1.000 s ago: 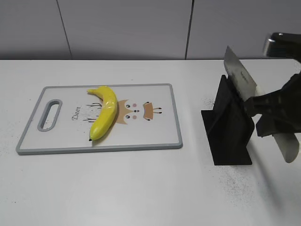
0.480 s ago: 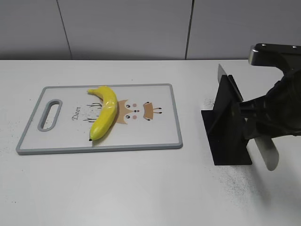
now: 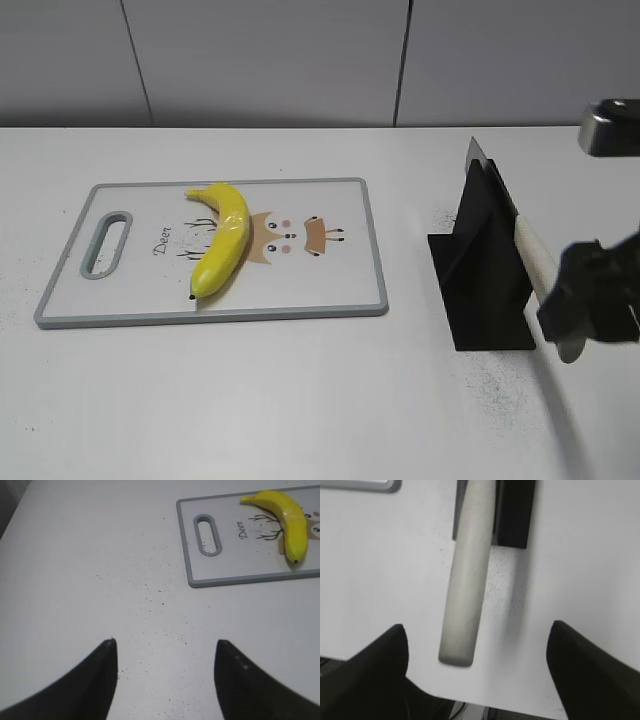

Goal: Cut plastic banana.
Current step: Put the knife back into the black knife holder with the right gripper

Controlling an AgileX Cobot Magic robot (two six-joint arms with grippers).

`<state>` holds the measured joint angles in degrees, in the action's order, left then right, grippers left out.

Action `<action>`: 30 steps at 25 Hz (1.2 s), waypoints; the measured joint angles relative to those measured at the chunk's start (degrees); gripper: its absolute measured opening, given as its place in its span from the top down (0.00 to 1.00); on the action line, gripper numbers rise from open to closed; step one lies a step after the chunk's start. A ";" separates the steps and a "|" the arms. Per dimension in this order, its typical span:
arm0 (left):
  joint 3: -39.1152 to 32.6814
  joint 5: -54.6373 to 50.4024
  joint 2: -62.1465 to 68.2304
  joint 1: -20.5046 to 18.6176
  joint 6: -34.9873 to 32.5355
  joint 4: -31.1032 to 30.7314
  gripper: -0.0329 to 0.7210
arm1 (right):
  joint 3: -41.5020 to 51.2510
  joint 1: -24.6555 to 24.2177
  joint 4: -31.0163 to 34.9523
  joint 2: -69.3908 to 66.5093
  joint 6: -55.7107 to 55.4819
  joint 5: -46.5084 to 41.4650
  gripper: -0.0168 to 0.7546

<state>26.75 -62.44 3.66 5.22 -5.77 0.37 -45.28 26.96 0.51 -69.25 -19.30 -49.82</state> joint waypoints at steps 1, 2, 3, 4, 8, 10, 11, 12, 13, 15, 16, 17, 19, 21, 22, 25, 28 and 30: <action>0.00 0.00 0.00 0.00 0.00 0.00 0.20 | 1.62 0.06 1.39 3.08 2.38 -0.15 0.13; 0.00 0.00 0.00 0.00 0.00 0.00 0.20 | 3.99 0.10 2.76 6.60 4.57 -0.44 0.13; 0.00 0.00 0.00 0.00 0.00 0.00 0.20 | 6.58 0.06 3.67 9.82 7.34 -0.78 0.14; 0.00 0.00 0.00 0.00 0.00 0.00 0.20 | 9.16 0.06 4.08 14.01 9.88 -1.29 0.14; 0.00 0.10 0.00 0.00 0.00 0.00 0.20 | 14.30 0.06 4.14 31.19 14.94 -4.38 0.20; 0.00 0.10 0.00 0.00 0.00 0.00 0.20 | 14.35 0.06 4.21 39.75 16.48 -4.53 0.23; 0.00 0.10 0.00 0.00 0.00 0.00 0.20 | 14.35 0.06 4.21 44.02 17.07 -5.09 0.25; 0.00 0.10 0.00 0.00 0.00 0.00 0.20 | 14.35 0.06 4.15 47.99 17.59 -6.05 0.26; 0.00 0.10 0.00 0.00 0.00 0.00 0.20 | 14.35 0.06 4.06 51.04 18.43 -7.67 0.28; 0.00 0.10 0.00 0.00 0.00 0.00 0.20 | 14.41 0.06 3.44 57.21 20.47 -10.87 0.30; 0.00 0.10 0.00 0.00 0.00 0.00 0.20 | 14.47 0.06 3.00 59.35 20.88 -11.84 0.30; 0.00 0.10 0.00 0.00 0.00 0.00 0.20 | 14.51 0.06 2.64 61.62 21.22 -12.33 0.31; 0.00 0.10 0.00 0.00 -0.04 0.00 0.20 | 14.51 0.06 2.38 65.06 21.55 -12.79 0.31; 0.00 0.10 0.00 0.00 0.00 0.00 0.20 | 14.51 0.06 2.31 66.94 21.74 -13.10 0.31; 0.00 0.10 0.00 0.00 -0.06 0.00 0.20 | 14.51 0.06 2.31 67.40 21.78 -13.14 0.31; 0.00 0.10 0.00 0.00 0.02 0.00 0.21 | 14.51 0.06 2.37 67.88 21.93 -12.86 0.32; 0.00 0.10 0.00 0.00 0.02 -0.06 0.21 | 14.59 -2.04 2.56 69.38 21.93 -12.28 0.32; 0.00 0.16 0.00 -0.05 -0.06 0.01 0.21 | 14.59 -7.06 2.61 69.58 21.93 -11.92 0.32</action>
<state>26.75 -62.28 3.66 5.17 -5.83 0.38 -30.69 19.90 3.12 0.33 2.63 -61.73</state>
